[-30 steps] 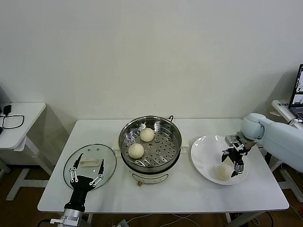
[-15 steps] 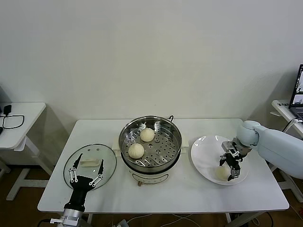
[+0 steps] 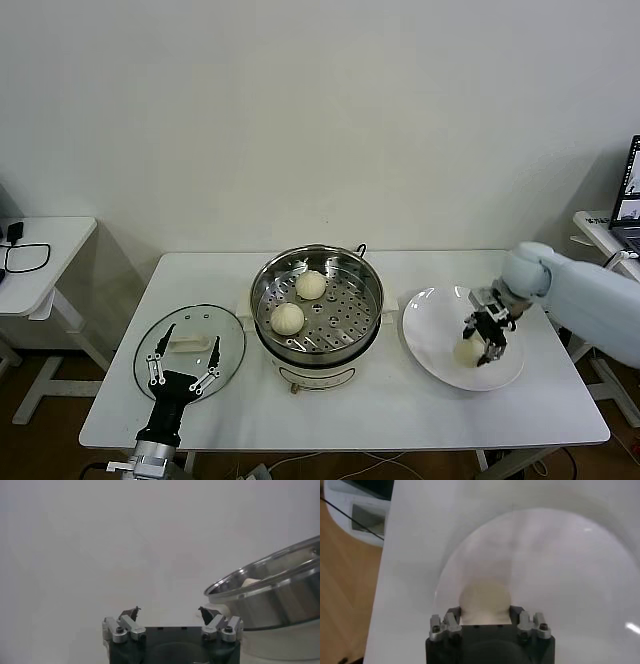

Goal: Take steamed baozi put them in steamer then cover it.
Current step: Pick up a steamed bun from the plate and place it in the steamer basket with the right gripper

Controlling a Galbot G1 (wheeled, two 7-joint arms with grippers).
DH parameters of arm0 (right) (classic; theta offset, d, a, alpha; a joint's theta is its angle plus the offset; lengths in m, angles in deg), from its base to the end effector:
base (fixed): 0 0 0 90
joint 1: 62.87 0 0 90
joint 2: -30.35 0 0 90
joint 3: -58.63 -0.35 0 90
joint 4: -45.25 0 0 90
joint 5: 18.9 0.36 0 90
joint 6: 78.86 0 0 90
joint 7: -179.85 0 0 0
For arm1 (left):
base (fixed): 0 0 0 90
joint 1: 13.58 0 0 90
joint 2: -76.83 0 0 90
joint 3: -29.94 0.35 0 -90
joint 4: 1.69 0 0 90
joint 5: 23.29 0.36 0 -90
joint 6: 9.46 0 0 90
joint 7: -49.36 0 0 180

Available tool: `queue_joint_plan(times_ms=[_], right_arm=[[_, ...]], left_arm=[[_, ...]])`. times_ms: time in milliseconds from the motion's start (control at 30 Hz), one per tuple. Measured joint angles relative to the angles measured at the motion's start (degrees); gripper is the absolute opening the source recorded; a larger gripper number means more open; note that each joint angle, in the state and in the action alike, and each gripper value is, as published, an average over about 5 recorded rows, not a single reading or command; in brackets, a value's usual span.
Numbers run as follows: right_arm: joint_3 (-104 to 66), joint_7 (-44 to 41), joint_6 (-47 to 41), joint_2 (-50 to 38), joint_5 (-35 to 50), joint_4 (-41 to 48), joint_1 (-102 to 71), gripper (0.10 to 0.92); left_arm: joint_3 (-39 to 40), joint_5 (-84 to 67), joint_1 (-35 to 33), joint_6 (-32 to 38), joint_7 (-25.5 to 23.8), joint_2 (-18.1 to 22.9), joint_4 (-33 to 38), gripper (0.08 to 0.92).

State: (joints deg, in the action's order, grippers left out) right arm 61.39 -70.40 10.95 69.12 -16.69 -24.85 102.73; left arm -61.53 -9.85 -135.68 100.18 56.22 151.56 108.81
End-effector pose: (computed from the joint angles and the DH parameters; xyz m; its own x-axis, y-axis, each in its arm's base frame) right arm 0.5379 -0.1567 -0.1549 -0.0266 -0.1140 0.9931 -0.9525 -0.2987 -0.0598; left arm 0.1720 0.0673 -0.3602 -0.9815 0.1173 -0.1510 0.0404 0.8991 0.4360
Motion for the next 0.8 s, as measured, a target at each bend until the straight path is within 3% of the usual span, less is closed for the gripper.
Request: queue_joint_plan(times_ms=[467,800], right_arm=[[6.16,-0.49,13.56,12.98,4.79,-3.91,19.87,0.653],[8.57,0.09,24.87,21.86,1.33,-7.85,21.60,0.653]], left_arm=[[0.15,0.04,-0.56,0.23,0.09,-0.14,0.46,0.823],[0.08,-0.26,-0.58,0.69,0.24,-0.56,0.30,0.823]])
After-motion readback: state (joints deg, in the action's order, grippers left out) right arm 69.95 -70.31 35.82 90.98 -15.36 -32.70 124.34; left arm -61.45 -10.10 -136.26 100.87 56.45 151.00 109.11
